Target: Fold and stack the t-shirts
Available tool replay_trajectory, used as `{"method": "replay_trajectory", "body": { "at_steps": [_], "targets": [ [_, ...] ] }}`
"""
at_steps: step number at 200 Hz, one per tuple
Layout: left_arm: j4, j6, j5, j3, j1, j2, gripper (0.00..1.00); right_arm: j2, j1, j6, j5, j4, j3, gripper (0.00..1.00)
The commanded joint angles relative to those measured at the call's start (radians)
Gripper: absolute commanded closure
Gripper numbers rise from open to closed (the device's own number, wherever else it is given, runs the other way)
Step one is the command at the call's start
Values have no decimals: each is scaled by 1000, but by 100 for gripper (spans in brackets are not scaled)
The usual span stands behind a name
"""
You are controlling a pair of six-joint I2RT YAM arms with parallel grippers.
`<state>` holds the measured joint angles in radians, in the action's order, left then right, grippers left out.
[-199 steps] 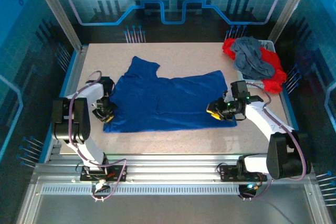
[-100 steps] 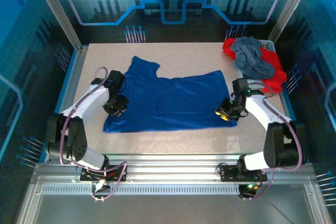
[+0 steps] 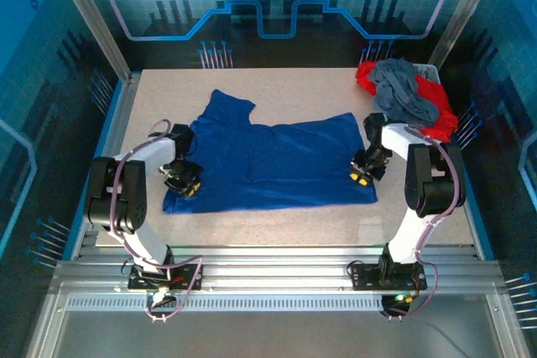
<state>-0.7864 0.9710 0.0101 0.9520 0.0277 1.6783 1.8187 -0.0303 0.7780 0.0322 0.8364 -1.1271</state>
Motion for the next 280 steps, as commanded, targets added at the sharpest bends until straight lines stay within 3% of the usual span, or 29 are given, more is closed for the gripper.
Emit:
{"method": "replay_trajectory", "body": {
  "at_steps": [1, 30, 63, 94, 109, 135, 165, 214, 252, 280],
  "targets": [
    [2, 29, 45, -65, -38, -2, 82, -27, 15, 41, -98, 85, 7, 79],
    [-5, -2, 40, -56, -44, -38, 80, -102, 11, 47, -115, 69, 28, 78],
    [-66, -17, 86, 31, 34, -127, 75, -201, -93, -1, -147, 46, 11, 77],
    [-57, 21, 18, 63, 115, -151, 72, -241, -197, 0, -83, 6, 36, 76],
    [0, 40, -55, 51, 129, -127, 72, -220, -224, 6, 2, -28, 52, 76],
    [49, 71, -89, 63, 141, -56, 74, -191, -283, 39, 17, -20, 64, 76],
    [64, 80, -81, 101, 140, -6, 74, -176, -286, 41, 12, -40, 70, 75],
    [15, 39, -108, 258, 115, 76, 72, -79, -272, -34, -38, 31, -100, 74],
    [60, 93, -175, 212, 157, 72, 75, -93, -234, -33, -84, 6, -98, 74],
    [64, 121, -201, 185, 233, 21, 77, -40, -190, -125, -146, -10, -244, 68]
  ]
}}
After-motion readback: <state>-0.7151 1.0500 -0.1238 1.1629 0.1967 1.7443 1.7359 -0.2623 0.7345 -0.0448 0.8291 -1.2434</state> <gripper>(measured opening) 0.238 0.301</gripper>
